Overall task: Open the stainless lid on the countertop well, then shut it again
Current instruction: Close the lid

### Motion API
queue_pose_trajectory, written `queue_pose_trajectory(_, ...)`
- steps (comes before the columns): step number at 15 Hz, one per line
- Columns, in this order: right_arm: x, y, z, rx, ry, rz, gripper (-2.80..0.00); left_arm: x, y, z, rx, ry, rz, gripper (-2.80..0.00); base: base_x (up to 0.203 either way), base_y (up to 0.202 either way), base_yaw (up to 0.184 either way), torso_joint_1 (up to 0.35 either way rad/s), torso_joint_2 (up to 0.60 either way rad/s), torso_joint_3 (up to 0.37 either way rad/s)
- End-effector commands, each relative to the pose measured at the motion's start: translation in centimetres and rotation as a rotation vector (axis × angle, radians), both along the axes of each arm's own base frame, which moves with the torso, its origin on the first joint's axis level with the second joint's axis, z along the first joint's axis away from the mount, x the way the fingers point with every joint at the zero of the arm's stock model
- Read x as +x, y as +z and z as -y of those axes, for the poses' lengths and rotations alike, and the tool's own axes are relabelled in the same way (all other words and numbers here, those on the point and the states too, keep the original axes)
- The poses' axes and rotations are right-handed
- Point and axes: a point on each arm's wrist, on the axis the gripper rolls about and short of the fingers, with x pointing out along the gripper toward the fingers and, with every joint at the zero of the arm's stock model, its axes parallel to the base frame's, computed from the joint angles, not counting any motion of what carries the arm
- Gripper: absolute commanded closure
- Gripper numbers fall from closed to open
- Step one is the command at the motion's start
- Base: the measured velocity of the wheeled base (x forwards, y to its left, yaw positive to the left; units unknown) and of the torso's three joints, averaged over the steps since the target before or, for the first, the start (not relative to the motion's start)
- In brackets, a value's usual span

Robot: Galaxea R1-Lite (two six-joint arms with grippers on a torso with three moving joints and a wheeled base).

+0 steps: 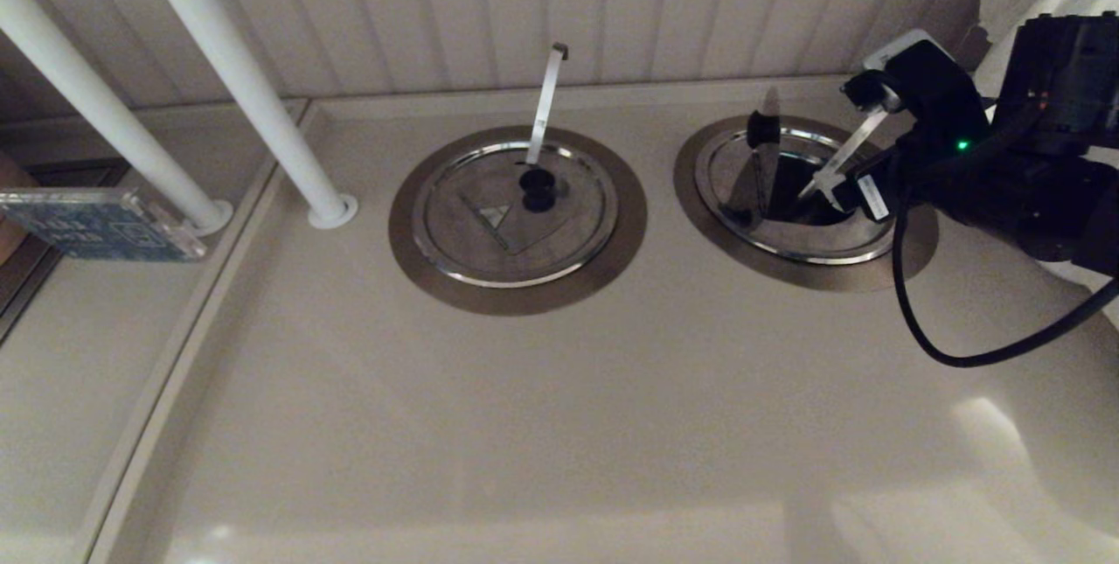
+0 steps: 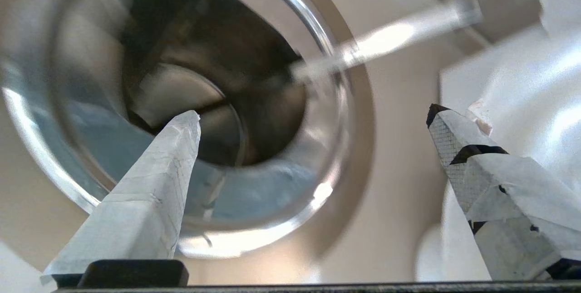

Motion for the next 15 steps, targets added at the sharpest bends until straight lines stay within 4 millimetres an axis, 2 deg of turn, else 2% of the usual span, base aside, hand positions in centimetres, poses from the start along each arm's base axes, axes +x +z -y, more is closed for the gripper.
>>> queue_pose_trajectory(1,-0.9,-0.1,1.3,-0.003,-0.036,-0.002,-2.8,0.0,0.0,0.0,0.0,0.0,0.003,0.0,0.0,0.0,0.0,0.0,0.0,0.0)
queue_pose_trajectory(2,-1.2,-0.1,1.7,-0.002,-0.045,-0.003,-2.8,0.0,0.0,0.0,0.0,0.0,0.002,0.0,0.0,0.0,0.0,0.0,0.0,0.0)
queue_pose_trajectory(4,-2.3,1.1,1.7,0.009,-0.024,0.039,-2.8,0.0,0.0,0.0,0.0,0.0,0.002,0.0,0.0,0.0,0.0,0.0,0.0,0.0)
queue_pose_trajectory(6,-2.8,1.9,-0.6,0.019,0.071,0.063,-2.8,0.0,0.0,0.0,0.0,0.0,0.002,0.0,0.0,0.0,0.0,0.0,0.0,0.0)
queue_pose_trajectory(7,-2.4,1.6,-2.4,0.018,0.125,0.05,-2.8,0.0,0.0,0.0,0.0,0.0,0.002,0.0,0.0,0.0,0.0,0.0,0.0,0.0)
queue_pose_trajectory(10,0.6,-0.4,-6.8,0.001,0.21,-0.005,-2.8,0.0,0.0,0.0,0.0,0.0,0.002,0.0,0.0,0.0,0.0,0.0,0.0,0.0)
queue_pose_trajectory(15,6.6,-3.8,-10.5,-0.02,0.208,-0.05,-2.8,0.0,0.0,0.0,0.0,0.0,0.002,0.0,0.0,0.0,0.0,0.0,0.0,0.0)
